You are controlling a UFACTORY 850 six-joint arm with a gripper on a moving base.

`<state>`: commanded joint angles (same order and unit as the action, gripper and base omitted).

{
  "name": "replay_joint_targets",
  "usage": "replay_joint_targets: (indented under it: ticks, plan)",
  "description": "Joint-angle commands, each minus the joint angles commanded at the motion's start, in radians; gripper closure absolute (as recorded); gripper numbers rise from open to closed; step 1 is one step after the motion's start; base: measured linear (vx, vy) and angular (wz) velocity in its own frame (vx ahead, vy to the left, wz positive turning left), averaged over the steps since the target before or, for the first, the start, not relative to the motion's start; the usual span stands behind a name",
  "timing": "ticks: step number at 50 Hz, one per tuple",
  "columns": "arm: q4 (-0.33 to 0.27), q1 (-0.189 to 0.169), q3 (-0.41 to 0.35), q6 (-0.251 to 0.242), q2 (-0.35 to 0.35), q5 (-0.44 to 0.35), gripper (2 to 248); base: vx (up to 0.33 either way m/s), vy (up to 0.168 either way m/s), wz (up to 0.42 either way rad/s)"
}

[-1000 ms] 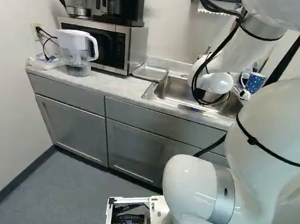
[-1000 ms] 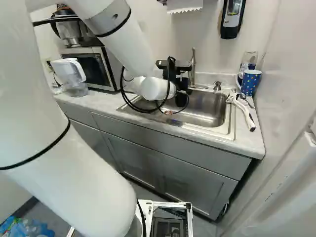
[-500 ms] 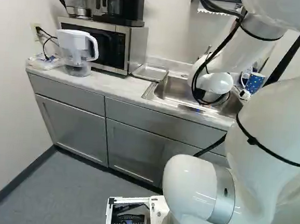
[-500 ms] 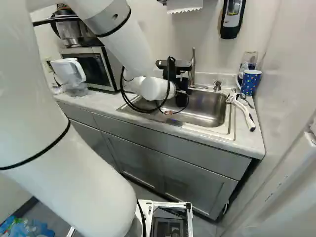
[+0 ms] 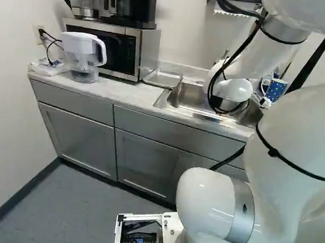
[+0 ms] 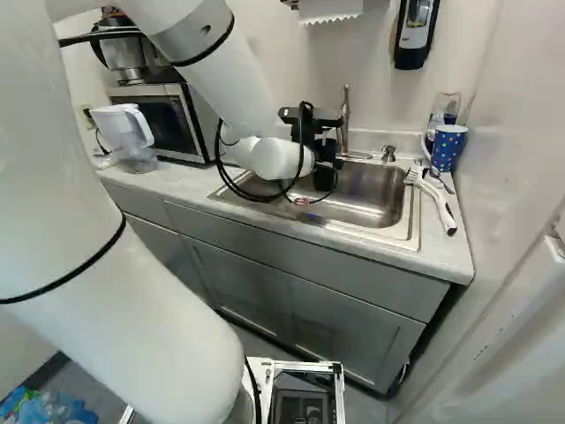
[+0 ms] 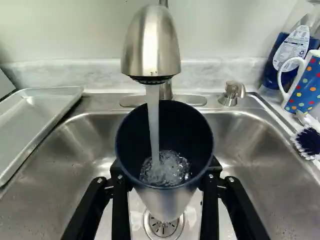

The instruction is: Rinse the cup and place it in the tray

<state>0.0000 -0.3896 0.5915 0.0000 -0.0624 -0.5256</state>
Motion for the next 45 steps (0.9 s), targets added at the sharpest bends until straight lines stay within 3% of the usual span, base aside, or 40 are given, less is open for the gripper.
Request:
replay_joint_targets:
  ticks: [45]
  plan:
    - [0.0, 0.0, 0.0, 0.0, 0.0, 0.0, 125, 0.0, 0.0, 0.0]
